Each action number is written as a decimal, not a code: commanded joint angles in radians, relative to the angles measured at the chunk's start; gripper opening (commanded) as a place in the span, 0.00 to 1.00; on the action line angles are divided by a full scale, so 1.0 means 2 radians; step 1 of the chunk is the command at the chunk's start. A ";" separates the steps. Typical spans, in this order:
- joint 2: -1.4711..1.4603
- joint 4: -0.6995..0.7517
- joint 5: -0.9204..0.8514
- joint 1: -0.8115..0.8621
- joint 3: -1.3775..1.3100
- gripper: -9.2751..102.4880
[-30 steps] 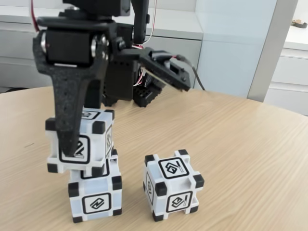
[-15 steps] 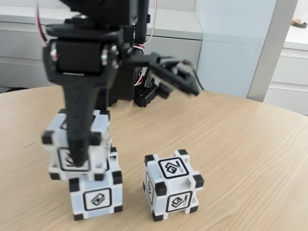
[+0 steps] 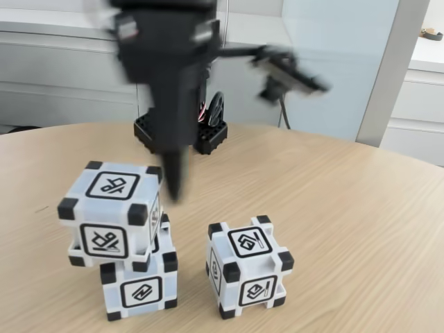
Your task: Stack cubes from left to right.
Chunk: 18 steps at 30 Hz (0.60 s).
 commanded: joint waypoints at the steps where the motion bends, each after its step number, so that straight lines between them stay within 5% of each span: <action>1: 0.016 0.002 0.017 -0.043 -0.008 0.41; 9: -0.053 0.002 0.058 -0.120 -0.008 0.41; 18: -0.179 -0.006 0.095 -0.114 -0.014 0.43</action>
